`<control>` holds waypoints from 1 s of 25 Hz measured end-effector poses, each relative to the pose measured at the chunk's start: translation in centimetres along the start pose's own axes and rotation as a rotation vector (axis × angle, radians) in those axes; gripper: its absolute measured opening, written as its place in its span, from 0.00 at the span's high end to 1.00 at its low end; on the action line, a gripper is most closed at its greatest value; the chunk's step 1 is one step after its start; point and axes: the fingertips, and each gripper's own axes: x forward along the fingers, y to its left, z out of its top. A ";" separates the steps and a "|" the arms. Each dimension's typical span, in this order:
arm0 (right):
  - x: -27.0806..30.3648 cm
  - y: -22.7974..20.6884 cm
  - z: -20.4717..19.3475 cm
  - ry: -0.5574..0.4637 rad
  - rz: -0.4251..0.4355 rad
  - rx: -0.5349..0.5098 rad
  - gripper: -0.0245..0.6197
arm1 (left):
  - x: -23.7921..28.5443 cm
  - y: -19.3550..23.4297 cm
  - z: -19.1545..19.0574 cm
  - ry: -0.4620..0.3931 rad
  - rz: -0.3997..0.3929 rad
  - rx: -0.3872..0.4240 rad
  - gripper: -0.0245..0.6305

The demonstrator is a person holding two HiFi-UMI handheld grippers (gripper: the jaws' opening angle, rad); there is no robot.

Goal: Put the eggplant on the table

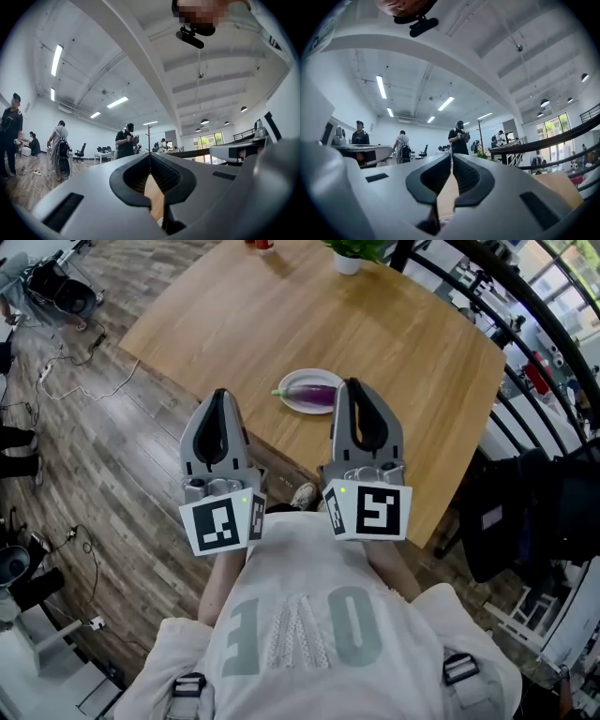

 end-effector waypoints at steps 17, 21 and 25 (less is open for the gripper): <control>-0.2 -0.1 -1.9 0.088 -0.010 -0.026 0.93 | 0.0 -0.7 0.2 -0.019 -0.024 0.000 0.95; -0.1 -0.6 -2.2 0.094 -0.009 -0.017 0.93 | 0.1 -0.9 -0.3 -0.008 -0.022 -0.006 0.95; 0.2 -1.0 -2.5 0.105 -0.015 -0.004 0.93 | 0.0 -1.0 -0.2 -0.006 -0.019 -0.001 0.95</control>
